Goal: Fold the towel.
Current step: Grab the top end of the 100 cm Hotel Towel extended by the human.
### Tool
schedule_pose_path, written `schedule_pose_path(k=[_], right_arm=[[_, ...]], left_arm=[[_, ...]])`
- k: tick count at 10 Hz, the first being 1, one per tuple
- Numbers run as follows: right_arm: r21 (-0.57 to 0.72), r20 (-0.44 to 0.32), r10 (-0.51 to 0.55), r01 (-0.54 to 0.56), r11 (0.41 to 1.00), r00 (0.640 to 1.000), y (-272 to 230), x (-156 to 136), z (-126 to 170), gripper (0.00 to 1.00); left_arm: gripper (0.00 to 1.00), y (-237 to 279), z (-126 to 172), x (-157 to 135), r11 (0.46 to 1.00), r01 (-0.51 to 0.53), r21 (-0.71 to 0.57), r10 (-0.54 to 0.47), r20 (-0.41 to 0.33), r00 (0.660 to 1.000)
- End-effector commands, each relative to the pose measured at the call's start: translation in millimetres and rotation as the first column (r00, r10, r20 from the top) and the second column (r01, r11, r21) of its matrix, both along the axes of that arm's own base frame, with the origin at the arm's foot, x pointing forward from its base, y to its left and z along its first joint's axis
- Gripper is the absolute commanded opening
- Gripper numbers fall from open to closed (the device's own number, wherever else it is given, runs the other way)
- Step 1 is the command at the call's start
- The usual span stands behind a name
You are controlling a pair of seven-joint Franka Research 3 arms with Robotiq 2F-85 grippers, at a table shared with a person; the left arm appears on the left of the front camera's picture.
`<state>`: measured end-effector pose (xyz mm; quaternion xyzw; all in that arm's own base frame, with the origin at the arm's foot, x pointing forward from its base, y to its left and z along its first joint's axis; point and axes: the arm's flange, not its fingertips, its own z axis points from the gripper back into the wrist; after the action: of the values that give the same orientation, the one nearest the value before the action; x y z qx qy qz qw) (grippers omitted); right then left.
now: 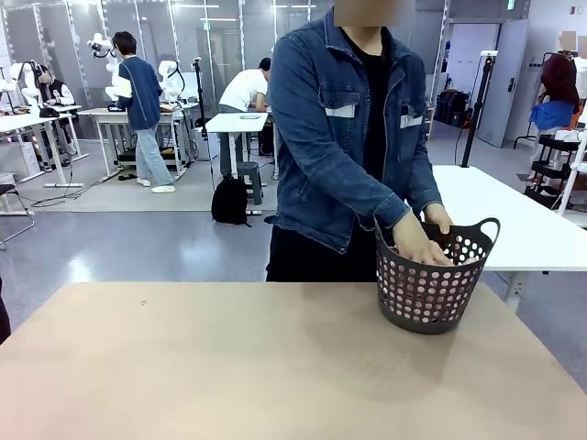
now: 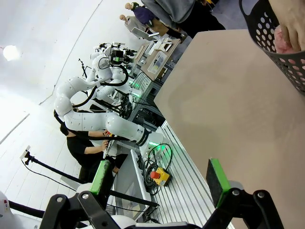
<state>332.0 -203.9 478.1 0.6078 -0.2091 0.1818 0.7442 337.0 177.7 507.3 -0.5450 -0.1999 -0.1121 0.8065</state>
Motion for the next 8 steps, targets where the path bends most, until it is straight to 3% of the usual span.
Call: schedule_pose_path(k=[1, 8], right_arm=[[0.002, 0.02, 0.005, -0.005, 1.0, 1.0, -0.6, -1.0, 3.1, 1.0], [0.002, 0.02, 0.005, -0.005, 1.0, 1.0, -0.6, -1.0, 3.1, 1.0]], left_arm=[[1.0, -0.1, 2.2, -1.3, 1.0, 0.01, -0.013, -0.01, 0.014, 1.0], [1.0, -0.1, 2.2, -1.3, 1.0, 0.01, -0.013, -0.01, 0.014, 1.0]])
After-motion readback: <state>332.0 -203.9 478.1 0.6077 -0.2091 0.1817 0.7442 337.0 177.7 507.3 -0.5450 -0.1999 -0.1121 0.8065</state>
